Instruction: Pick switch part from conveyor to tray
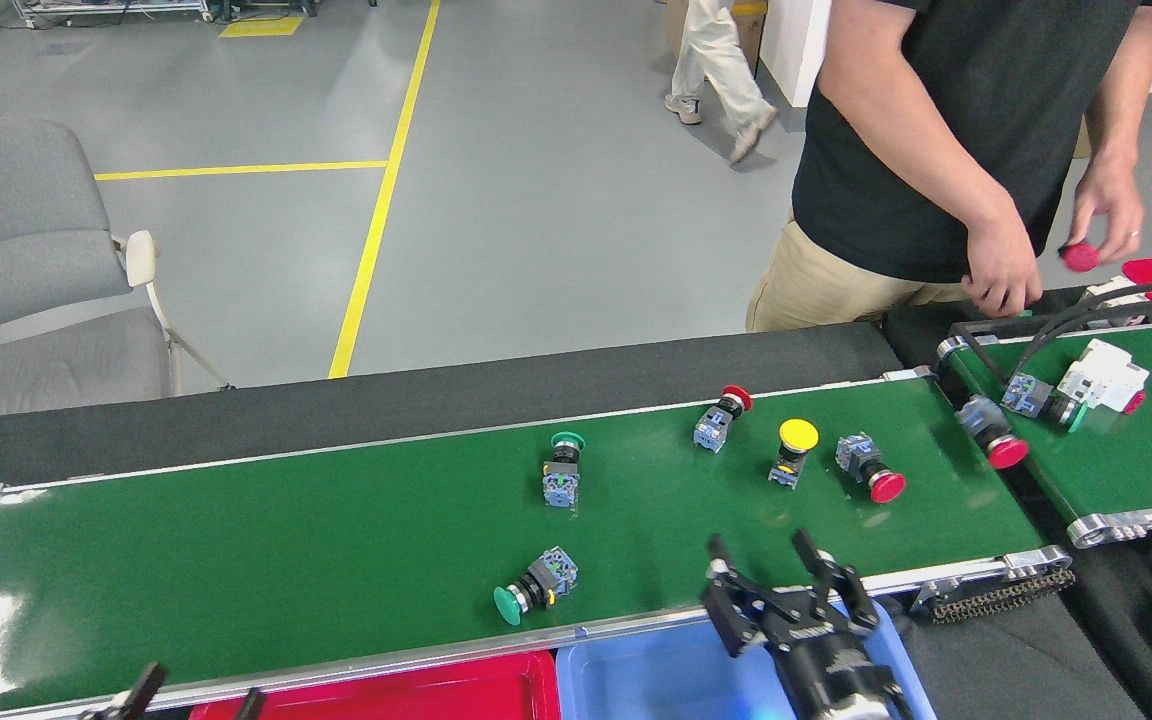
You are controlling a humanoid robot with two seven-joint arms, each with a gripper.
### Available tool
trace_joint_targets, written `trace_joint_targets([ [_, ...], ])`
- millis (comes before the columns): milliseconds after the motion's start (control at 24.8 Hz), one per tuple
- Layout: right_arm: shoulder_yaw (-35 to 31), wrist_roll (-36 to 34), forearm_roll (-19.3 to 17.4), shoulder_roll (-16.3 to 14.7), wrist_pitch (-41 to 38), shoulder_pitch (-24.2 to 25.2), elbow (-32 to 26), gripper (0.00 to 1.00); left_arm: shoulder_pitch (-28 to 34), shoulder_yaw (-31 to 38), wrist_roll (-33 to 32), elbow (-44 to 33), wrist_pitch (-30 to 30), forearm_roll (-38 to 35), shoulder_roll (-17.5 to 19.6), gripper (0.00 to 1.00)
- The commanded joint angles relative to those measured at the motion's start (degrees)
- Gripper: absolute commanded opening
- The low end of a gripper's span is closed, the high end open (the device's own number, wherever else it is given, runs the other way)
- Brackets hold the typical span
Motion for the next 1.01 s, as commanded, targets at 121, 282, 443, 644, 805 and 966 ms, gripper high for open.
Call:
trace_joint_targets([
  [121, 0.2, 0.0, 3.0, -3.2, 7.0, -5.1, 2.3, 0.99, -5.3, -6.9, -3.1, -0.4, -0.3, -6.9, -0.4, 1.0],
  [282, 1.4, 1.3, 3.1, -4.0, 7.2, -10.6, 8.3, 0.99, -7.8, -7.1, -3.2, 3.0, -0.7, -7.3, -0.7, 1.0],
  [443, 4.7, 1.6, 3.1, -4.6, 7.5, -15.9, 14.6, 0.99, -10.3, -7.2, -4.9, 6.1, -0.8, -7.3, -0.9, 1.0],
  [644, 7.7, 1.6, 2.9, -3.1, 7.9, -21.9, 22.6, 0.91, -12.1, -8.2, -6.2, 9.5, -0.6, -7.3, -1.5, 1.0],
  [805, 10.4, 1.6, 3.0, -3.6, 7.8, -22.6, 24.1, 0.28, -14.3, -8.3, -6.1, 13.2, 0.5, -7.5, -1.9, 0.95],
  [966, 11.6, 1.6, 2.6, -4.6, 7.4, -22.3, 24.2, 0.12, -15.3, -8.0, -5.6, 15.1, 2.8, -6.6, -1.7, 0.26],
])
